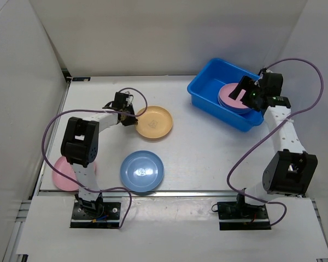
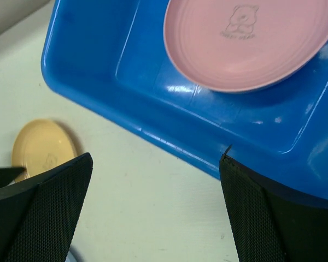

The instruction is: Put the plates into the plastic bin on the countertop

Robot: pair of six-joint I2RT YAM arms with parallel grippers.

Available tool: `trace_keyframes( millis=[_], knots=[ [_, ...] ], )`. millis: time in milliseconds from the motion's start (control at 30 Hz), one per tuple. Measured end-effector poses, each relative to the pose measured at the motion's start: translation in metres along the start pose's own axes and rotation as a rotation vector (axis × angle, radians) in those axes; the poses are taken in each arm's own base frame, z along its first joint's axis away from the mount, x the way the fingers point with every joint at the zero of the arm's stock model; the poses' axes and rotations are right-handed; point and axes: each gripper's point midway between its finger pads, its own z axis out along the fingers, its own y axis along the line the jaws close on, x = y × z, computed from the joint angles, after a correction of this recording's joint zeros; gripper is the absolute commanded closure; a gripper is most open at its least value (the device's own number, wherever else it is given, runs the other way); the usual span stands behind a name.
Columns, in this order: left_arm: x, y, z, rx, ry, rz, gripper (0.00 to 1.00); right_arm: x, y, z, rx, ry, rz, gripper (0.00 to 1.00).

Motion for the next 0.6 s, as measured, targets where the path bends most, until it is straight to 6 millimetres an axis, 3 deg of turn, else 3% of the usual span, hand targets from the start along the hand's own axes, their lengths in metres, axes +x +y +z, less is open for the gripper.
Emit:
trace_keyframes(
  millis=[133, 300, 467, 600],
  knots=[
    [-0.007, -0.018, -0.002, 0.039, -0.028, 0.024, 0.90, 0.020, 0.012, -0.002, -0.039, 0.057, -0.051, 0.01],
    [-0.009, -0.028, -0.012, 0.058, -0.049, 0.064, 0.90, 0.057, 0.063, -0.003, -0.199, 0.142, -0.208, 0.01],
    [-0.009, -0.054, -0.053, 0.140, -0.101, 0.143, 0.90, 0.116, 0.117, -0.006, -0.360, 0.270, -0.382, 0.01],
    [-0.019, -0.089, -0.095, 0.255, -0.189, 0.214, 0.90, 0.148, 0.133, 0.000, -0.418, 0.350, -0.442, 0.01]
  ],
)
